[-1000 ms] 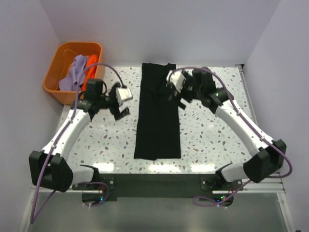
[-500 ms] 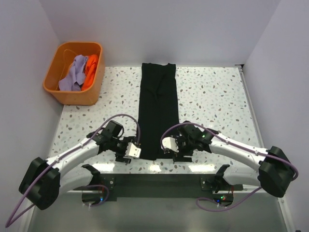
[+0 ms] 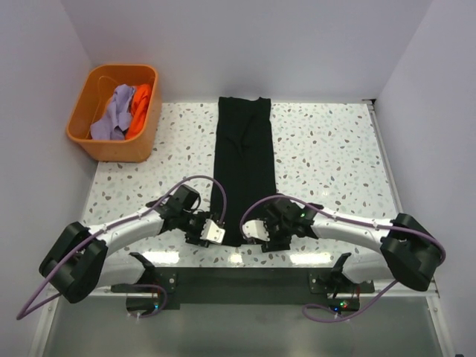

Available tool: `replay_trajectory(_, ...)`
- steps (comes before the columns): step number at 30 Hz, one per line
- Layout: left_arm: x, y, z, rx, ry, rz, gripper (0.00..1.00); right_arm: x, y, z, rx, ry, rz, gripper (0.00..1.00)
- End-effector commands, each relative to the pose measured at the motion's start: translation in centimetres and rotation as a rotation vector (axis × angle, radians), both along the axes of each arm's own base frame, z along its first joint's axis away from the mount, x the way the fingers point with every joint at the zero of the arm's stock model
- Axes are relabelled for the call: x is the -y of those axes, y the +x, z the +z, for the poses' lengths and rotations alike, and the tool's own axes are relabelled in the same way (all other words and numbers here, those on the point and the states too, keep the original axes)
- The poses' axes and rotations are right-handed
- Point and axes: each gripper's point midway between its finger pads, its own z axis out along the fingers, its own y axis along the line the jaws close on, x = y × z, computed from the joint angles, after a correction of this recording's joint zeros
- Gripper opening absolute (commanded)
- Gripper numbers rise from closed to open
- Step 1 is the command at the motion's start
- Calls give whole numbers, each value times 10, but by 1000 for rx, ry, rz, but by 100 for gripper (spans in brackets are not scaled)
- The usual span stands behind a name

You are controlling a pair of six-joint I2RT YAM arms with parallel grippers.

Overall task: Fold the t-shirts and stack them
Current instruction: Fold the tshirt

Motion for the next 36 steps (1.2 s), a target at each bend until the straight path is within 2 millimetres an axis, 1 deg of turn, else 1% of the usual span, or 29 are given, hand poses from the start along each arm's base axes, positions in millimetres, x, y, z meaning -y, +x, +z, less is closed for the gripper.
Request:
replay_trajectory(1,-1,11,-7,57,27,-15,63,-4,12,-9,62,3,13,58)
replay_trajectory(4,-2,13,-11,55,44,-14,57,-2,14,-15,61,-19,-2,52)
replay_trajectory(7,-1,17,-13,50,52,-1,47,1,17,-21,71,-44,-18,45)
replay_trajectory(8,-1,17,-16,38,62,2,44,1,18,-22,72,-48,-23,40)
replay_trajectory(9,0,19,-15,38,63,1,41,1,19,-23,70,-52,-23,37)
replay_trajectory(10,1,20,-15,33,64,4,35,2,20,-25,69,-62,-30,33)
replay_trajectory(11,1,20,-17,27,69,6,31,2,20,-26,67,-67,-32,24)
replay_trajectory(13,4,24,-12,32,57,15,22,1,21,-24,62,-66,-49,12)
replay_trajectory(14,7,24,-7,37,37,8,19,-2,22,-21,63,-56,-58,1)
replay_trajectory(15,8,21,-3,29,30,-3,15,-4,23,-17,61,-47,-63,0)
replay_trajectory(16,9,19,1,31,18,-17,8,-7,23,-12,58,-34,-68,0)
replay_trajectory(17,13,15,10,30,-13,-35,3,-12,19,-3,44,2,-71,0)
replay_trajectory(18,12,8,13,12,-13,-47,0,-15,15,5,39,20,-65,0)
replay_trajectory(19,14,3,22,20,-33,-66,0,-20,10,17,36,63,-60,0)
replay_trajectory(20,12,-9,25,-18,-33,-85,0,-23,-3,24,27,71,-27,0)
replay_trajectory(22,12,-24,34,-51,-53,-112,0,-28,-19,36,-8,106,-31,0)
replay_trajectory(23,16,-28,48,-52,-92,-122,0,-34,-25,52,-18,159,-26,0)
replay_trajectory(24,13,-34,52,-82,-84,-117,0,-30,-30,56,-39,151,-43,0)
replay_trajectory(26,13,-31,65,-108,-107,-70,0,-29,-31,66,-51,158,-71,0)
replay_trajectory(27,13,-26,75,-113,-116,-52,0,-26,-26,74,-40,169,-86,0)
replay_trajectory(28,12,-16,81,-109,-131,-14,0,-25,-20,79,-22,182,-83,0)
replay_trajectory(29,12,-10,83,-130,-133,-1,0,-23,-15,82,-10,192,-85,0)
replay_trajectory(30,12,6,96,-102,-144,19,0,-20,-2,87,1,203,-113,0)
replay_trajectory(31,12,16,100,-97,-146,33,0,-18,6,89,20,202,-92,0)
replay_trajectory(32,15,35,108,-84,-152,51,0,-15,24,98,36,212,-126,0)
replay_trajectory(33,16,46,112,-72,-157,59,0,-11,30,92,19,184,-129,0)
replay_trajectory(34,14,59,107,-94,-142,81,0,-11,39,94,33,186,-101,0)
replay_trajectory(35,17,75,119,-66,-155,80,0,-9,56,101,55,199,-127,0)
replay_trajectory(36,19,85,121,-64,-158,87,0,-11,68,106,80,216,-130,0)
